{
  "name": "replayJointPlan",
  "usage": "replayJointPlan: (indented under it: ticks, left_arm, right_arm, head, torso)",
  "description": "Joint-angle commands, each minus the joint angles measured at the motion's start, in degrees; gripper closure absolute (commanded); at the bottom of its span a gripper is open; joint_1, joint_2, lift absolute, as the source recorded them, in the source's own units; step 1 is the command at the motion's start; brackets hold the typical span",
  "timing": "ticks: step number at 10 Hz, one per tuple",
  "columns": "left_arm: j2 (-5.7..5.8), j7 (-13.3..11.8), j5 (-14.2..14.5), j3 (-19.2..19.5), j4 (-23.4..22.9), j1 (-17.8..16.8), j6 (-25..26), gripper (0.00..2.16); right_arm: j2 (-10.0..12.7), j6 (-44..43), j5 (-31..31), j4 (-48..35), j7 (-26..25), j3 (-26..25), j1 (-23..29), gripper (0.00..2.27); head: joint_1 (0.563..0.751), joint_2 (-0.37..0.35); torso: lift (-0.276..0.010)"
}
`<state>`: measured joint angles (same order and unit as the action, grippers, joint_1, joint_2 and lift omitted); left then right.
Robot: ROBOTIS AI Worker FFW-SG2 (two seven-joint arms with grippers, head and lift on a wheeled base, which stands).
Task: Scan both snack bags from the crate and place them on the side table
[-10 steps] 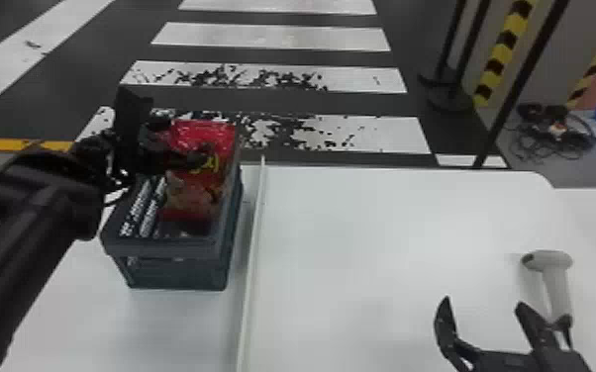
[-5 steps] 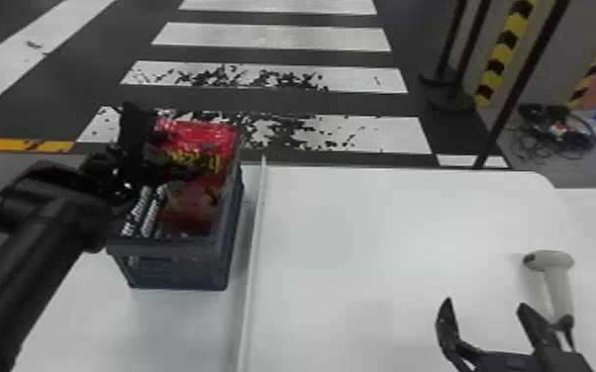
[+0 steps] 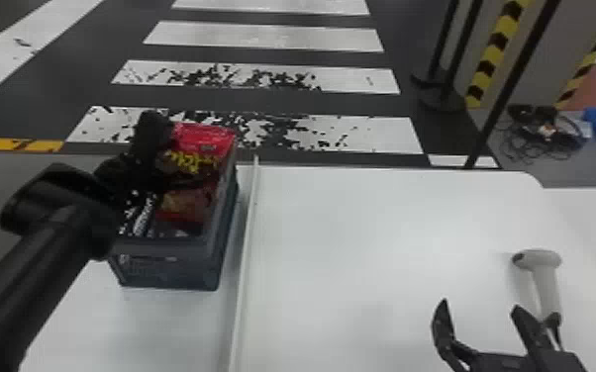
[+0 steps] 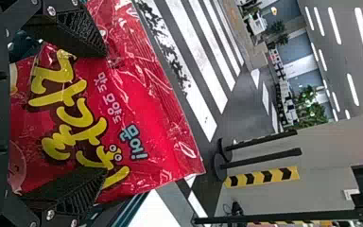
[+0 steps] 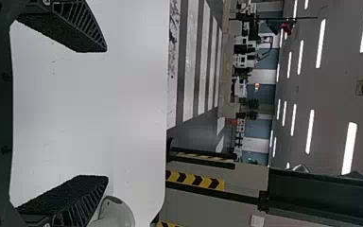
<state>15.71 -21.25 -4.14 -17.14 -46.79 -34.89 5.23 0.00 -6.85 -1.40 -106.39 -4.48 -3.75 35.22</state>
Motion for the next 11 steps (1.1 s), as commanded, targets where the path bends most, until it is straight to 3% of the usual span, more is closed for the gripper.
replayJointPlan:
  ticks: [1,3,5,6,7,8,9,10,11]
  left_arm:
    - [-0.60,0.33,-1.22,-0.26,0.64,0.00,0.00,0.14]
    - [-1.12,0.86,-2.80,-0.43,1.35,0.00,0.00,0.23]
    - [-1.21,-0.20,-4.65,-1.40,2.14,0.00,0.00,0.52]
    - [-1.21,-1.34,-5.70,-1.40,2.40,0.00,0.35,0.55]
    - [-1.39,-2.22,-6.84,-1.49,2.84,0.00,1.23,0.94]
    - [-1.39,-2.83,-7.55,-1.58,3.11,0.00,2.29,0.98]
    - [-1.39,-3.18,-7.72,-1.84,3.19,0.53,2.29,1.42]
    - [-1.74,0.68,-7.55,-1.84,3.02,1.32,2.82,2.14]
    - [-1.65,0.86,-7.55,-1.84,2.67,1.93,2.82,2.14]
  right_arm:
    - [0.05,-0.04,0.08,0.13,0.00,-0.11,-0.06,0.02]
    - [0.05,-0.04,0.43,0.48,0.00,-0.29,-0.15,0.02]
    - [0.05,-0.22,1.13,0.92,0.09,-0.73,-0.24,0.02]
    - [0.05,-0.40,1.31,1.01,0.09,-0.90,-0.24,0.02]
    - [0.05,-0.40,1.40,1.10,0.18,-0.99,-0.24,0.02]
    - [0.05,-0.40,1.75,1.10,0.35,-1.17,-0.24,0.02]
    - [0.05,-0.40,1.75,1.10,0.35,-1.26,-0.24,0.02]
    - [0.05,-0.40,1.75,1.19,0.35,-1.34,-0.24,0.02]
    - [0.05,-0.22,1.75,1.19,0.35,-1.52,-0.15,0.02]
  head:
    - [0.695,-0.035]
    - [0.695,-0.042]
    - [0.695,-0.051]
    - [0.695,-0.054]
    - [0.695,-0.058]
    - [0.695,-0.060]
    - [0.695,-0.060]
    - [0.695,-0.060]
    - [0.695,-0.055]
  torso:
    - [-0.095]
    - [-0.095]
    - [-0.095]
    - [-0.095]
    - [-0.095]
    - [-0.095]
    - [-0.095]
    - [-0.095]
    - [-0.095]
